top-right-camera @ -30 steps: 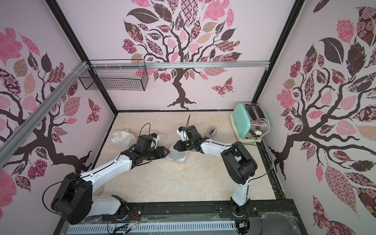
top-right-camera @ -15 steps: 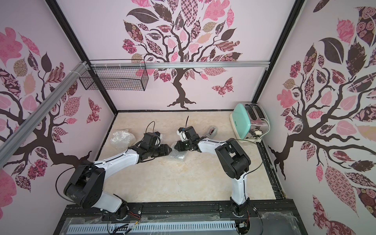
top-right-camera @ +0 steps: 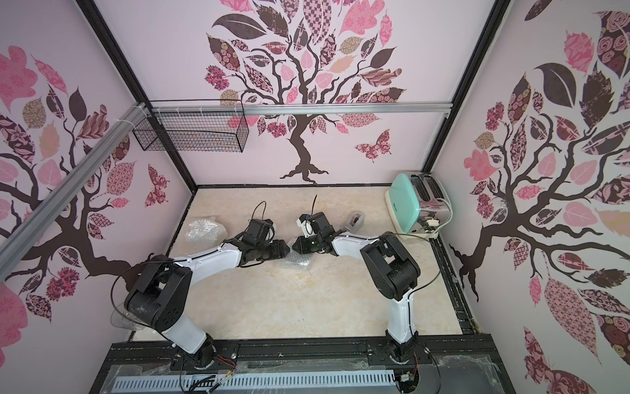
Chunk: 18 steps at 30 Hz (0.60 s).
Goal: Wrap bowls in bubble wrap
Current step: Adjust the bubble wrap around the bowl.
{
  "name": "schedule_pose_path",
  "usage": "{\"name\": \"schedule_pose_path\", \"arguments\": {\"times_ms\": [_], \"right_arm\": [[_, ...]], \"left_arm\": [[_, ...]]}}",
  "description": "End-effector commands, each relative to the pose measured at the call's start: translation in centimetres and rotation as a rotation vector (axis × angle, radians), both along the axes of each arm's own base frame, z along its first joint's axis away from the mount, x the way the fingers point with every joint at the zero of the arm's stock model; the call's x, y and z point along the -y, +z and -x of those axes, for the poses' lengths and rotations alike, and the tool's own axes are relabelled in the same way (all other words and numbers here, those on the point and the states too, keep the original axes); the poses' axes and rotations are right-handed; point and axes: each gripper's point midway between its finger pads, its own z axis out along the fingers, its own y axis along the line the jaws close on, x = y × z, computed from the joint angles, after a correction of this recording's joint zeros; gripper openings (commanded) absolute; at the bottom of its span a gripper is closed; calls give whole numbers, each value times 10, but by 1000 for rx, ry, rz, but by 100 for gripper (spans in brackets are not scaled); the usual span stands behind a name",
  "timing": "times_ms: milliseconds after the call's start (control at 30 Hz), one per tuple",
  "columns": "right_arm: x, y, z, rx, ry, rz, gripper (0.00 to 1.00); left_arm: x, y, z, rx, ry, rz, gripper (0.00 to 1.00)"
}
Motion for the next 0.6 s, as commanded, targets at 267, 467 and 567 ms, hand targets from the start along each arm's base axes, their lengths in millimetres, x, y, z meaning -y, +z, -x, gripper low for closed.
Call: {"name": "schedule_pose_path", "arguments": {"times_ms": [267,467,567], "right_arm": [[12,26,12,23,-9,-2,27],[39,81,6,139,-68,-52,39],[83,94,-13,163,-193,-89,42]], "left_arm": [[0,-14,2,-7,-20,-15,56],[1,-10,3,4,-30,-11,55],[1,-10,3,4,-33,-13,54]]}}
